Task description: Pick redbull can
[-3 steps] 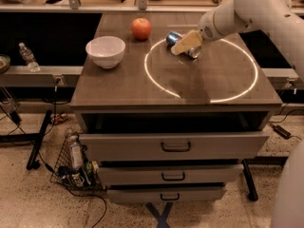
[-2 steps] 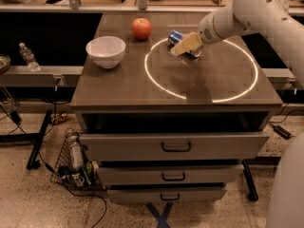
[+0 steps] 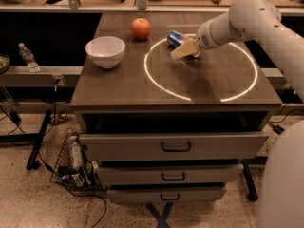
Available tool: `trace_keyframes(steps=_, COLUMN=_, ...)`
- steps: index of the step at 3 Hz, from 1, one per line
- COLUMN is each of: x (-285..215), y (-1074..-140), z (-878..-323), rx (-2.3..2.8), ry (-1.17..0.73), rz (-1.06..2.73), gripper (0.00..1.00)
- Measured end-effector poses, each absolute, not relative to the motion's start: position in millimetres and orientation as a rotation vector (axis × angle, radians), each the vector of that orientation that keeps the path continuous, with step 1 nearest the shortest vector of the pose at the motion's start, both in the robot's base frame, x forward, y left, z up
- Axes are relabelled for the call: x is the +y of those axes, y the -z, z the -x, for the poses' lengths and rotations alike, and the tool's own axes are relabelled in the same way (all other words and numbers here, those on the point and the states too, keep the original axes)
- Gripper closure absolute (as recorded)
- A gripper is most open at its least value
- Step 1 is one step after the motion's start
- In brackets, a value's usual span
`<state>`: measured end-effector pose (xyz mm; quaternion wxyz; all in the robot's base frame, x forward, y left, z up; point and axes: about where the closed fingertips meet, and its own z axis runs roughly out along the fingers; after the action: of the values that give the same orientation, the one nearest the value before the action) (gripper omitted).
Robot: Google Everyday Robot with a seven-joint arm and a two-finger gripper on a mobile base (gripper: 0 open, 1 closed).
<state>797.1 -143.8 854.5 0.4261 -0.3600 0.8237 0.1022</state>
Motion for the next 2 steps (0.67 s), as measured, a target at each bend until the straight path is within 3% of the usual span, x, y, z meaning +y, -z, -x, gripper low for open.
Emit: trace_keyframes(steps=2, x=-143.7, y=-842.9, z=-800.8, rx=2.086, ry=-0.288, rz=0.879, gripper=0.64)
